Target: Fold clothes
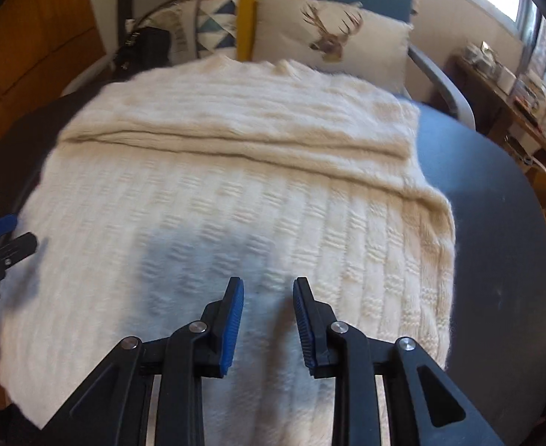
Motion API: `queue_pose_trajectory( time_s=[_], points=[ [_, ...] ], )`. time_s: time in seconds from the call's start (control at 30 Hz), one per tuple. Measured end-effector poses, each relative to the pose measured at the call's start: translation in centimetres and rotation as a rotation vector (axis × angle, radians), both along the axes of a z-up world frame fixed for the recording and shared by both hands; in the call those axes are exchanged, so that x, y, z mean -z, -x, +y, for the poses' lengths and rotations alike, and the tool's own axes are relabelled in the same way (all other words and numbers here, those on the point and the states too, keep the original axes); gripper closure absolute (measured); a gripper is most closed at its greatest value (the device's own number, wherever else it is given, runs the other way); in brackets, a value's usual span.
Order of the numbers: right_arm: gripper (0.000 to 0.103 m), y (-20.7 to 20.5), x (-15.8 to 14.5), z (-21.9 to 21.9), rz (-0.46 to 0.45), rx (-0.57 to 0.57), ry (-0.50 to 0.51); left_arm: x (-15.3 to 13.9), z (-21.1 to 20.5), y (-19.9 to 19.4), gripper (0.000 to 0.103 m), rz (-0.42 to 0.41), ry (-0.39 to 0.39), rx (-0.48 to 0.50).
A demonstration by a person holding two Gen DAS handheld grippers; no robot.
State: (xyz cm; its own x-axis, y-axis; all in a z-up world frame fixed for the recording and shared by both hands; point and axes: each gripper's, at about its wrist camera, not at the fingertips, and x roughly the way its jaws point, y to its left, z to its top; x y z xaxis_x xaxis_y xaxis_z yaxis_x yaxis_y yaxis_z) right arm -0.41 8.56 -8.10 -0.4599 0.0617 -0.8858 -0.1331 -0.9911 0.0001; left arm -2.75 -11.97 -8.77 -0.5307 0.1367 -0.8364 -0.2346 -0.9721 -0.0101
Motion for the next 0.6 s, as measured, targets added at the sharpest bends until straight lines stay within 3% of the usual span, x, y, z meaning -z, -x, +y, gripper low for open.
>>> queue_pose_trajectory(
  time_s=[0.1,0.4,0.5,0.57,0.6],
  points=[
    [0.075,-0.5,0.6,0.8,0.027,-0.006,0.035,1.6,0.2,0.7,0.028,-0.032,0.043,-0.013],
    [0.075,-0.9,0.2,1.1,0.023,-0.021,0.037,1.2,0.0,0.2,0.027,-0.019,0.034,-0.011],
    [0.075,-0.9,0.1,0.4,0.046,0.009,0.037,0.2,-0.5,0.5,0.027,0.017,-0.005,-0.026],
    [0.075,-0.3,-0.3,1.5,0.066,0.064,-0.032,-0.6,-0.6,1.3,0.027,0.059,0.004,-0.037],
    [0.075,-0.1,-0.3,2.4,0.074,0.092,-0.016,-0.6,-0.7,1.9,0.027,0.062,0.007,-0.043]
  ],
)
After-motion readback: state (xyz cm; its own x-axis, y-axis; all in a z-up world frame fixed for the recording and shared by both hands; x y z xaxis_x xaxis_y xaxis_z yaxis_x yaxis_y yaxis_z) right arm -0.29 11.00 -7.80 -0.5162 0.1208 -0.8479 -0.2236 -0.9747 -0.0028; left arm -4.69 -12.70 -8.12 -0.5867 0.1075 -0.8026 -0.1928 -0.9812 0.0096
